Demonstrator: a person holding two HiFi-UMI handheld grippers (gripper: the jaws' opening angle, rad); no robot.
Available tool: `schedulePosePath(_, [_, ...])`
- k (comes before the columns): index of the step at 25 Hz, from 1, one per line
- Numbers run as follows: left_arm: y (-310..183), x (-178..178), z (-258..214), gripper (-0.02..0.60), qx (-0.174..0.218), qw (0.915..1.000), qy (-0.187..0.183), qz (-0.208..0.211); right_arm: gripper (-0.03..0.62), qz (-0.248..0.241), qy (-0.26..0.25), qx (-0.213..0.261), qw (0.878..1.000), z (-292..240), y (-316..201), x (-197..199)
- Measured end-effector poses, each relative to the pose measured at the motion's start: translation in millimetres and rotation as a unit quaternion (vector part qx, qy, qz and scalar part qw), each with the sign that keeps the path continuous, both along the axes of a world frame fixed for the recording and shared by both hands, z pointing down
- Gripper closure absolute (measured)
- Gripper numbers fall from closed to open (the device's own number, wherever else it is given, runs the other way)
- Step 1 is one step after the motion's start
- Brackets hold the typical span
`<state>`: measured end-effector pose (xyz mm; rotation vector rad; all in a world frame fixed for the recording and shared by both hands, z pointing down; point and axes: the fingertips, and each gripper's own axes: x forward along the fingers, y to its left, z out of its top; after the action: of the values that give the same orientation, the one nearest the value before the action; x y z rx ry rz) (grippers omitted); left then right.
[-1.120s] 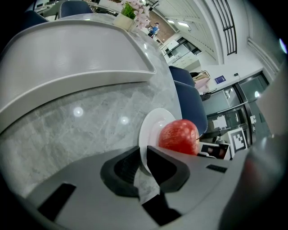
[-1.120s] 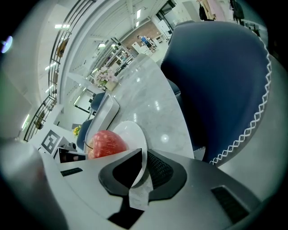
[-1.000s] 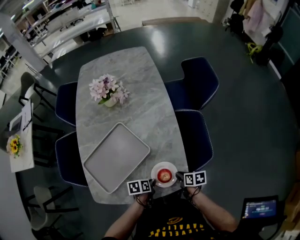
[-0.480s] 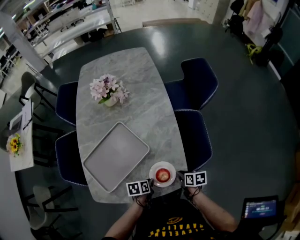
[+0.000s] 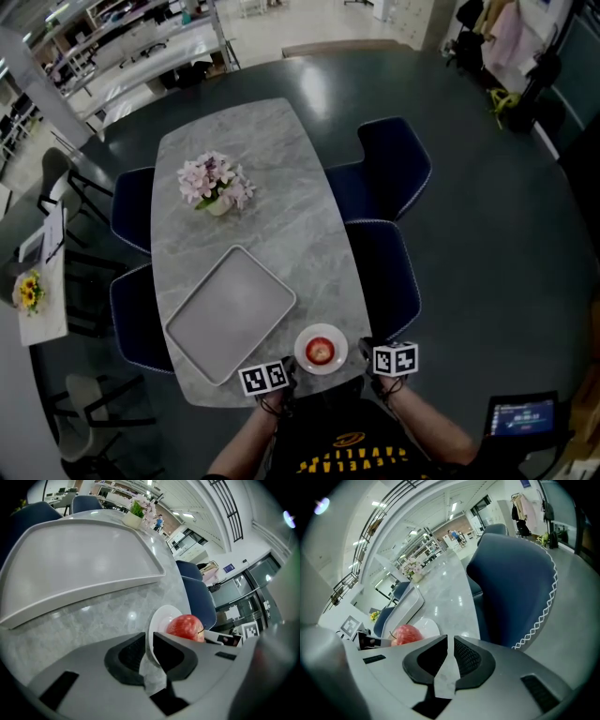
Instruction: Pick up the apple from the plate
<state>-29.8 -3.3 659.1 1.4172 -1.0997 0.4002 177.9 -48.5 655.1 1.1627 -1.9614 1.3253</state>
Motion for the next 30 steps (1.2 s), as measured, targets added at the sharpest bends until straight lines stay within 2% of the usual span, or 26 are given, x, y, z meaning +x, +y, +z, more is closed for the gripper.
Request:
schedulePosePath(3, [-4,-3,-8,0.540,0.014,0.9999,-0.003,-0.002,0.549,-0.002,-0.003,0.021,1.000,-13,-5,-3])
schedulePosePath(8, [-11,-4,-32,0.540,0.045,0.9989,-0.007,-0.011,0.551,-0.013,-0.037,0.059,0.997,-41,-11,-15])
schedulePosePath(13, [-18,-10,-59,0.541,0.083,0.9962,-0.024,-0.017,0.551,-0.032,-0.036,0.097,0.994,-71,-14,-22])
schedulePosePath(18, [-22,-18,-90,0.541,0.137,0.9884,-0.065,-0.009,0.551,-0.052,-0.044,0.151,0.986,-106,-14,-32])
schedulePosePath(20, [-31,-21,-109,0.541,0.170,0.9816,-0.086,-0.002,0.551,-0.061,-0.043,0.179,0.981,-123,-20,-37])
schedulePosePath(23, [-45,-14,-156,0.541,0.232,0.9667,-0.107,0.001,0.551,-0.072,-0.050,0.220,0.972,-160,-27,-42])
schedulePosePath(30, [-34,12,-247,0.541,0.379,0.9169,-0.126,-0.008,0.551,-0.088,-0.056,0.300,0.948,-224,-12,-46])
